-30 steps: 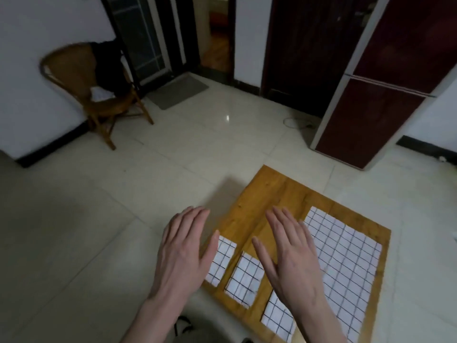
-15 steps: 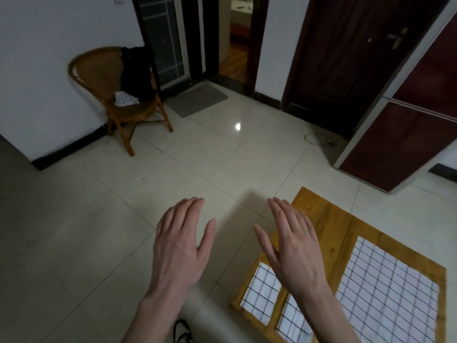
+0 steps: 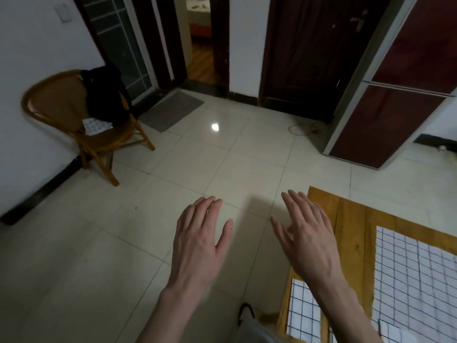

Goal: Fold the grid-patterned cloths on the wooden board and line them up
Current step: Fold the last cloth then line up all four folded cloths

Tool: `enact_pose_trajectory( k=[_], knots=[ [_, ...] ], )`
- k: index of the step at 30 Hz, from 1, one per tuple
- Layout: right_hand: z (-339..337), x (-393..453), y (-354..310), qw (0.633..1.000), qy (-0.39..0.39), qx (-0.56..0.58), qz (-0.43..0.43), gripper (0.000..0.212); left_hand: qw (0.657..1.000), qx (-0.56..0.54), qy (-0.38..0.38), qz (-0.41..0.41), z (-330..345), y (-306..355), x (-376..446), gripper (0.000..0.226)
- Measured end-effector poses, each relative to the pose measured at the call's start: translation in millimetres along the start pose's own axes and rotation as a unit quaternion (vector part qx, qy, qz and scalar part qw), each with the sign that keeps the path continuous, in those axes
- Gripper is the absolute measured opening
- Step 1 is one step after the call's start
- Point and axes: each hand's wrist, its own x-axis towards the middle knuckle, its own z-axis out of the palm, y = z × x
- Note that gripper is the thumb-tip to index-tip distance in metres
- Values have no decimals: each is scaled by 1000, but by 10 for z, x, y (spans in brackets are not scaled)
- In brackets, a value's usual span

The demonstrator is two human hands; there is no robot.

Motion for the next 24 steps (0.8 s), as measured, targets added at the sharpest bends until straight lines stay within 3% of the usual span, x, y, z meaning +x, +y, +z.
enact_pose_trajectory(
  k=[12,24],
  knots=[
    [457,1372,366,997,18,-13,74,68,995,-15,-45,86,752,-77,1819,52],
    [648,2756,1256,984,50,-15,169,65,981,-31,-74,178,1675,259,3598,52]
  ],
)
